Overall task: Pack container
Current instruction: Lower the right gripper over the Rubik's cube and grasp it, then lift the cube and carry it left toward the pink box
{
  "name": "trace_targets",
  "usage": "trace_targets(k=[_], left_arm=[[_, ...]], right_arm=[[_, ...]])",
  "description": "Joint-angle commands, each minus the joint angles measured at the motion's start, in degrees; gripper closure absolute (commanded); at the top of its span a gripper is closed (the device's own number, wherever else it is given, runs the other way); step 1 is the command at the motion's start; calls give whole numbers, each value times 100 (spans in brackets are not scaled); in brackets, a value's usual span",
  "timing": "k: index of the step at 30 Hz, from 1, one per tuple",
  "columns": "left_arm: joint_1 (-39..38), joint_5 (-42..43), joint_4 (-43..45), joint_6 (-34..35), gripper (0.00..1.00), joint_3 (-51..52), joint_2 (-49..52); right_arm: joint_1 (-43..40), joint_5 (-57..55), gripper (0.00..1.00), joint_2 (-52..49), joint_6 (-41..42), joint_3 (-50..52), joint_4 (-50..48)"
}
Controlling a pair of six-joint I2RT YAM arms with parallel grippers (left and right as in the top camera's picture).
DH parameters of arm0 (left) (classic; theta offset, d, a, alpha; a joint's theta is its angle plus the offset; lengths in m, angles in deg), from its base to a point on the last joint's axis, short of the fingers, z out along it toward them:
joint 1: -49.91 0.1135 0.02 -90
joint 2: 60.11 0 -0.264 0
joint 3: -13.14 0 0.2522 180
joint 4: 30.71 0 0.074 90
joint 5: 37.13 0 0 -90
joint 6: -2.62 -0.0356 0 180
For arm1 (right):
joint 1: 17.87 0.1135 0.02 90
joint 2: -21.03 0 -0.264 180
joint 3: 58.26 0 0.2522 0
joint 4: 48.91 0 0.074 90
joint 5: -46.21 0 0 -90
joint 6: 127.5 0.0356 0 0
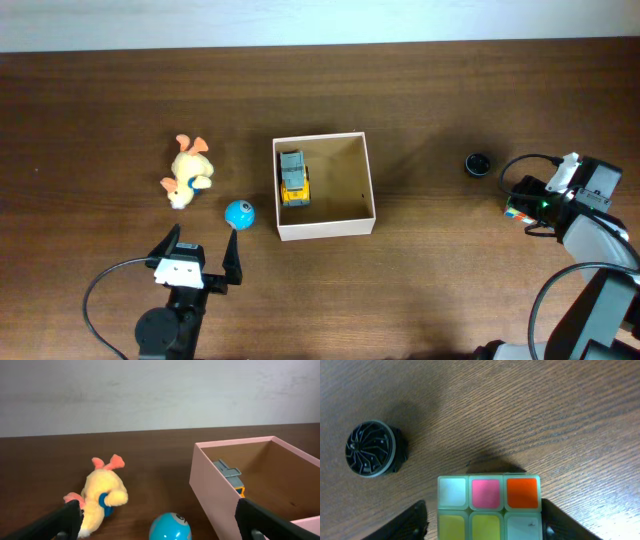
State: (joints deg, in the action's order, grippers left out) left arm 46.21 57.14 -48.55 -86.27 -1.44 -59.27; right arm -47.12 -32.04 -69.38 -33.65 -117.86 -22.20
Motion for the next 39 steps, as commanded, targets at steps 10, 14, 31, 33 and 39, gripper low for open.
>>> trace_targets(k=[10, 14, 31, 33, 39], left_arm=[[28, 44, -7, -90, 1, 31, -55], [28, 44, -7, -90, 1, 31, -55], [28, 44, -7, -90, 1, 31, -55], [28, 44, -7, -90, 1, 31, -55], [28, 44, -7, -90, 1, 31, -55]], right_arm=[[37, 72, 49, -184, -44, 55, 24], [37, 87, 49, -184, -42, 52, 26], [42, 931, 49, 11, -22, -992, 1141], [61, 933, 49, 66, -24, -1231, 1375], [291, 935, 49, 142, -26, -2129, 2179]])
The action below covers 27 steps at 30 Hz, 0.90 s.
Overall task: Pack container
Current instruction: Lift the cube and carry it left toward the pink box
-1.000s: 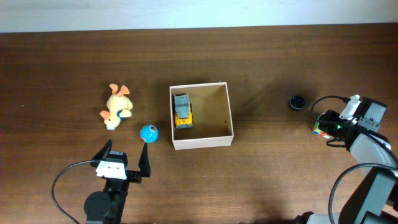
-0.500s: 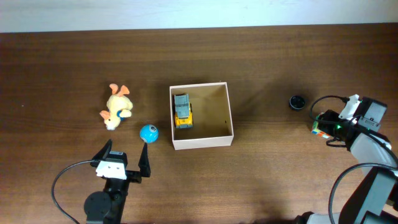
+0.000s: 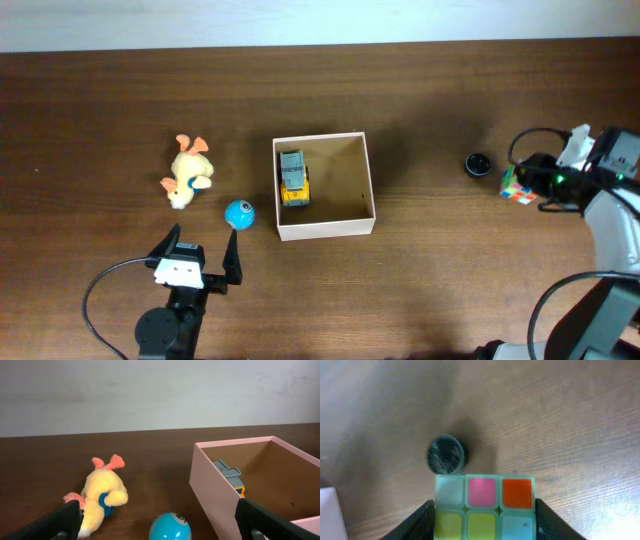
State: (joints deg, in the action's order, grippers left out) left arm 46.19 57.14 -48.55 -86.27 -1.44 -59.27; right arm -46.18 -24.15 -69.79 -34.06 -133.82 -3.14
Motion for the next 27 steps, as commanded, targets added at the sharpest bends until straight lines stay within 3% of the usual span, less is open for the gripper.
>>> trace_targets(k=[1, 13, 18, 27], left_arm=[[31, 44, -7, -90, 1, 31, -55], [31, 44, -7, -90, 1, 31, -55], [31, 44, -7, -90, 1, 31, -55], [31, 44, -7, -90, 1, 31, -55]], right_arm=[[260, 168, 49, 186, 15, -658, 385], [2061, 179, 49, 188, -24, -1956, 1311], [3220, 83, 49, 186, 2, -2028, 1257], [4924, -1132, 49, 127, 387, -2028, 857]])
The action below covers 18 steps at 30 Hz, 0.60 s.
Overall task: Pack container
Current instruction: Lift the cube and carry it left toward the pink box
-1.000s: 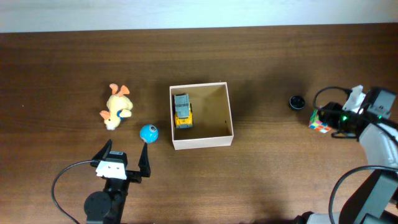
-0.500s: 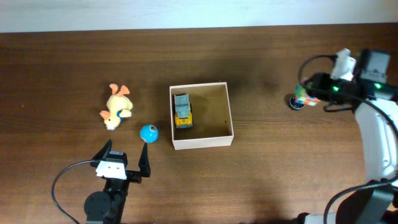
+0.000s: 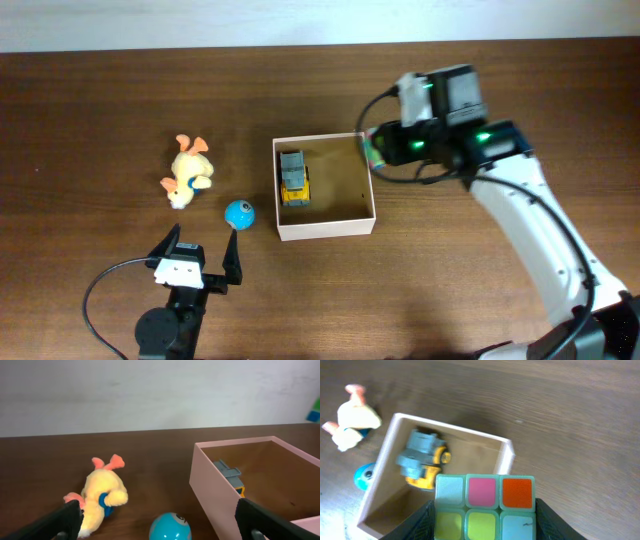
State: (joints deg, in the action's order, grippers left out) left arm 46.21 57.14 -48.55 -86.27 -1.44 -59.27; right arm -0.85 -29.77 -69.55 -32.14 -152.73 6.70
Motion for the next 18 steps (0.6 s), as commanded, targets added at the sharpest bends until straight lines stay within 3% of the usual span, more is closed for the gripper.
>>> trace_targets(k=[1, 7, 18], left_arm=[[28, 44, -7, -90, 1, 31, -55], [28, 44, -7, -90, 1, 31, -55], [28, 44, -7, -90, 1, 31, -55]], right_arm=[[514, -643, 49, 87, 262, -138, -181], [1027, -1047, 49, -249, 595, -136, -426], [1084, -1403, 49, -990, 905, -133, -647]])
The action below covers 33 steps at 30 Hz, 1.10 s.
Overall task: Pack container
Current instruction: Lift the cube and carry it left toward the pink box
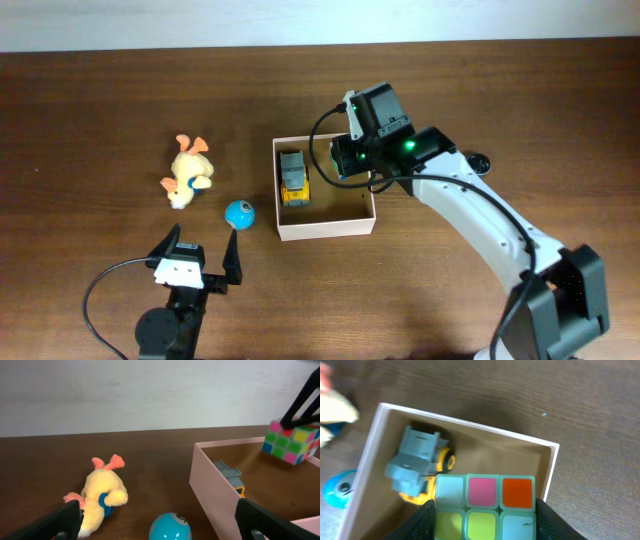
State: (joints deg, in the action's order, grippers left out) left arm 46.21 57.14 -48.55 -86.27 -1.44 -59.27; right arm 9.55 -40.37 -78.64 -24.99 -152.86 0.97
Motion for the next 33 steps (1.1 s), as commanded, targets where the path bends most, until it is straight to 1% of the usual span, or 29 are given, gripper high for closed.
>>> trace_targets(k=[1, 7, 16, 25, 33], left_arm=[[28, 44, -9, -90, 1, 31, -55], [28, 44, -7, -90, 1, 31, -55], [28, 44, -7, -90, 1, 31, -55], [28, 44, -7, -90, 1, 31, -55], [28, 44, -7, -90, 1, 31, -55]], right_arm=[[44, -411, 49, -98, 197, -120, -96], [44, -671, 50, -114, 205, -120, -195], [179, -887, 51, -229, 765, -118, -289], [376, -933, 51, -658, 903, -114, -435], [369, -1233, 50, -684, 898, -114, -468]])
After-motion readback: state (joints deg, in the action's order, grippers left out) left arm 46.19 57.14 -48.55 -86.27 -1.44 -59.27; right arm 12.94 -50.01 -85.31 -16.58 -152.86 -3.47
